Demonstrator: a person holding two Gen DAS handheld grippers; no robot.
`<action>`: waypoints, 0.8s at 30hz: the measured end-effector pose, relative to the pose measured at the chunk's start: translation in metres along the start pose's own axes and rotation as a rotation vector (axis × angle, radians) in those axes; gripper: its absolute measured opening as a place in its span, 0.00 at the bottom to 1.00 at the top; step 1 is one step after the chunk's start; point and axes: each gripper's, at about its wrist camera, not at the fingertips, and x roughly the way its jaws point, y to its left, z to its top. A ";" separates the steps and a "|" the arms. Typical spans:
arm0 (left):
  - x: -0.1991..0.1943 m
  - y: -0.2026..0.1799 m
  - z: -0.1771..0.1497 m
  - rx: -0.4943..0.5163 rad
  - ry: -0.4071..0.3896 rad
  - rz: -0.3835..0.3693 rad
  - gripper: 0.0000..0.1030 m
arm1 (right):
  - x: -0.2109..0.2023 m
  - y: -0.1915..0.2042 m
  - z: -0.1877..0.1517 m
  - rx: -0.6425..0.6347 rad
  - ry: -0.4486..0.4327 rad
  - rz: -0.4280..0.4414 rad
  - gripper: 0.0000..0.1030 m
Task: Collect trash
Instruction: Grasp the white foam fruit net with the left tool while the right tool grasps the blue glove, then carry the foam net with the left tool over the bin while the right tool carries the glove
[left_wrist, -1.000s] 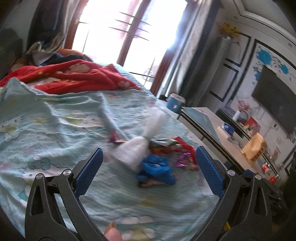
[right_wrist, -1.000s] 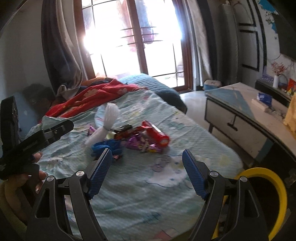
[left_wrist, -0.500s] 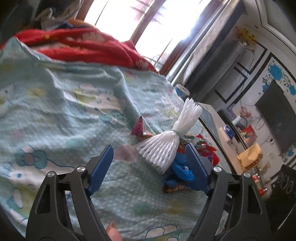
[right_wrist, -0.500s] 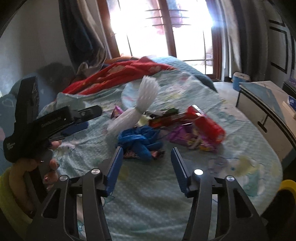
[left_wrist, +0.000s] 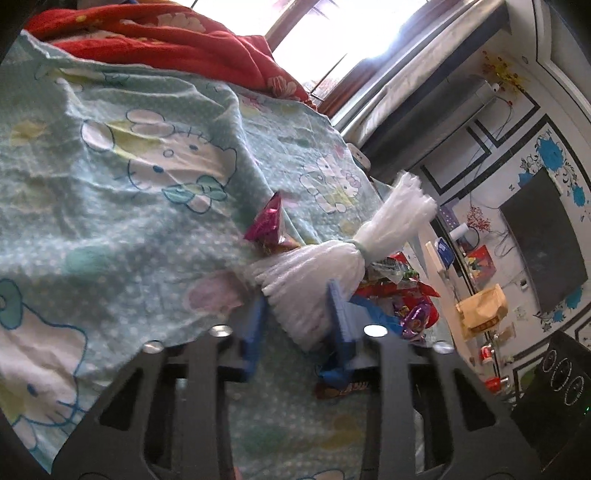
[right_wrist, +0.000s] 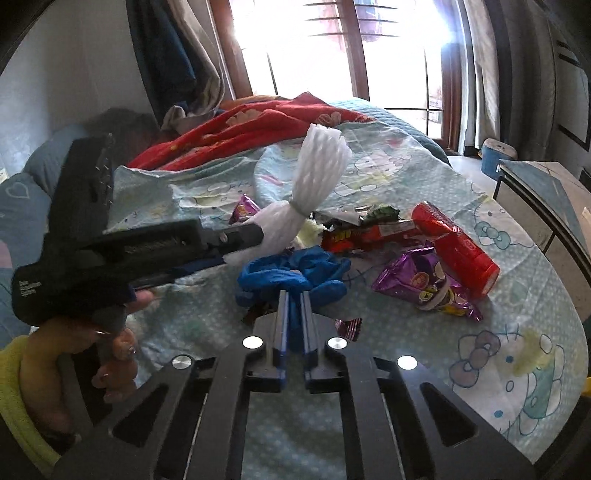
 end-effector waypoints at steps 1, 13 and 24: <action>-0.002 0.000 -0.001 -0.002 -0.005 -0.005 0.06 | -0.003 -0.001 -0.001 0.004 -0.007 0.001 0.03; -0.047 -0.030 -0.002 0.055 -0.111 -0.072 0.03 | -0.045 -0.004 -0.004 0.062 -0.093 0.042 0.02; -0.067 -0.069 -0.010 0.156 -0.141 -0.098 0.03 | -0.089 -0.022 -0.012 0.126 -0.171 -0.006 0.02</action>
